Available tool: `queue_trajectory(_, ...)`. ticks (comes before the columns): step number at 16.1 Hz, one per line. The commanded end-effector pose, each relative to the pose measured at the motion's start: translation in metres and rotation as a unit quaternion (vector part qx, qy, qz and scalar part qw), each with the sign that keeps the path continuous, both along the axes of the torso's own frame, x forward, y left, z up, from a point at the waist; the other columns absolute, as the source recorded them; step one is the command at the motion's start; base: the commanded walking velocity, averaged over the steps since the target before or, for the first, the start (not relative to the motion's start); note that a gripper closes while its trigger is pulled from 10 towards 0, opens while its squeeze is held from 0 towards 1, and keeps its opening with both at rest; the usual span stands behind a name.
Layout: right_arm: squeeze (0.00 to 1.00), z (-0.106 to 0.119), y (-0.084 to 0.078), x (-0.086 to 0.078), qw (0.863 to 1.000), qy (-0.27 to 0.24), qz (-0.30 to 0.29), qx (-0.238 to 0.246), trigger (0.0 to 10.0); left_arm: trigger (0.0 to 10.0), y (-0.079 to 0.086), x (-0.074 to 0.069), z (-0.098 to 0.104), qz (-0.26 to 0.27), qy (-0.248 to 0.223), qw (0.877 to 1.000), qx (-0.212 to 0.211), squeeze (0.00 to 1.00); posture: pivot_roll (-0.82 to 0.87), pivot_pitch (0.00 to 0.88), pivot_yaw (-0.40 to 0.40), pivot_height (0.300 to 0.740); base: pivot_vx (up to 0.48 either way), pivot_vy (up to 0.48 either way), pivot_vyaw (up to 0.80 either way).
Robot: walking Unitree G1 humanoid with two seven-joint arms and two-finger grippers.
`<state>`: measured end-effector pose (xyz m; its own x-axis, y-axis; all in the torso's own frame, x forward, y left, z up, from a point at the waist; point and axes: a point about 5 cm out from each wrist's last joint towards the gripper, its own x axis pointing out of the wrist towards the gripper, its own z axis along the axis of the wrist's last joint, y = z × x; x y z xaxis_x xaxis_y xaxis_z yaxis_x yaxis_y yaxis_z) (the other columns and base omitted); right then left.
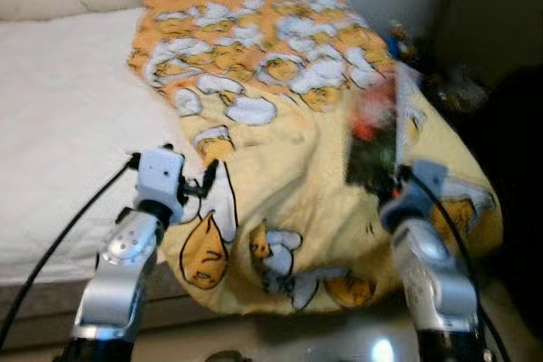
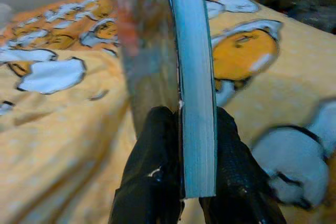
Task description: Clean up the room
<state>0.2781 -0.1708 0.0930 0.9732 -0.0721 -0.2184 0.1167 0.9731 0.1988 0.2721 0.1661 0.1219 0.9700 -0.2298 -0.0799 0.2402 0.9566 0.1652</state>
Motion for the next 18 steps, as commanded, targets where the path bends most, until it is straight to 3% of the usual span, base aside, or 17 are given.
queue_trajectory(1, 0.0, 0.008, -0.005, 0.001, 1.0, -0.018, -0.014, -0.007, 10.0, 10.0, 0.001, 0.0, 0.002, -0.001, -0.003, 1.0, 0.004, 0.0, 0.11, 0.0, 0.038, 0.74, 0.0, 0.461, -0.64)
queue_trajectory(18, 0.0, 0.017, 0.007, 0.007, 0.998, -0.042, 0.025, -0.048, 10.0, 10.0, 0.007, 0.004, 0.002, 0.005, -0.007, 1.0, 0.007, 0.0, 0.11, 0.0, 0.037, 0.74, 0.0, 0.469, -0.03)
